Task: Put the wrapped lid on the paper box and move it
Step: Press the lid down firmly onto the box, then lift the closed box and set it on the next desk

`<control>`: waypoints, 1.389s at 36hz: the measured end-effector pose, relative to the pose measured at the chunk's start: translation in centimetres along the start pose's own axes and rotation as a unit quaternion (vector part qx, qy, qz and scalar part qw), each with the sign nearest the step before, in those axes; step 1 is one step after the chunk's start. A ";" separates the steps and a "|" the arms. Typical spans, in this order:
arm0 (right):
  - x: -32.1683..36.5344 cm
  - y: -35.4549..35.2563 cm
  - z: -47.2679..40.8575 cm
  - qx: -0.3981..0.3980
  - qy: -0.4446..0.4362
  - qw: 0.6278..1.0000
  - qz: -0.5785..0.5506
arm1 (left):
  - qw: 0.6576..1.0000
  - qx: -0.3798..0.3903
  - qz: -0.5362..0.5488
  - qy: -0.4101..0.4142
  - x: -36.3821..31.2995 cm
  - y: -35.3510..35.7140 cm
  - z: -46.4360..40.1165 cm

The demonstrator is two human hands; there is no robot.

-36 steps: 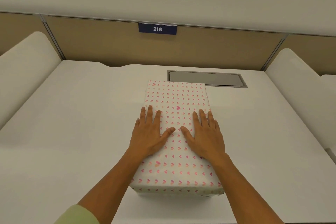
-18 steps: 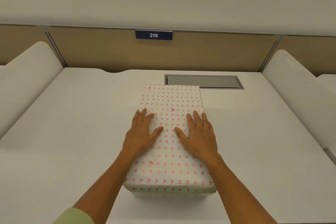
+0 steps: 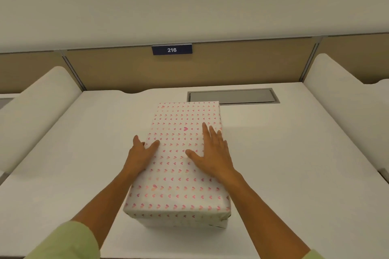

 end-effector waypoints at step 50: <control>1.5 4.4 0.9 0.070 0.047 0.791 -0.606 | 0.967 0.106 0.180 -0.149 1.6 -7.6 -2.4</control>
Point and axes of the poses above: each hand's wrist, its own z-axis away from the middle knuckle, its own y-axis out of the palm, x = y × z, the point moved 3 cm from there along -z, towards the middle knuckle, and after that the axes turned 14 degrees about x, right-handed, at the moved point
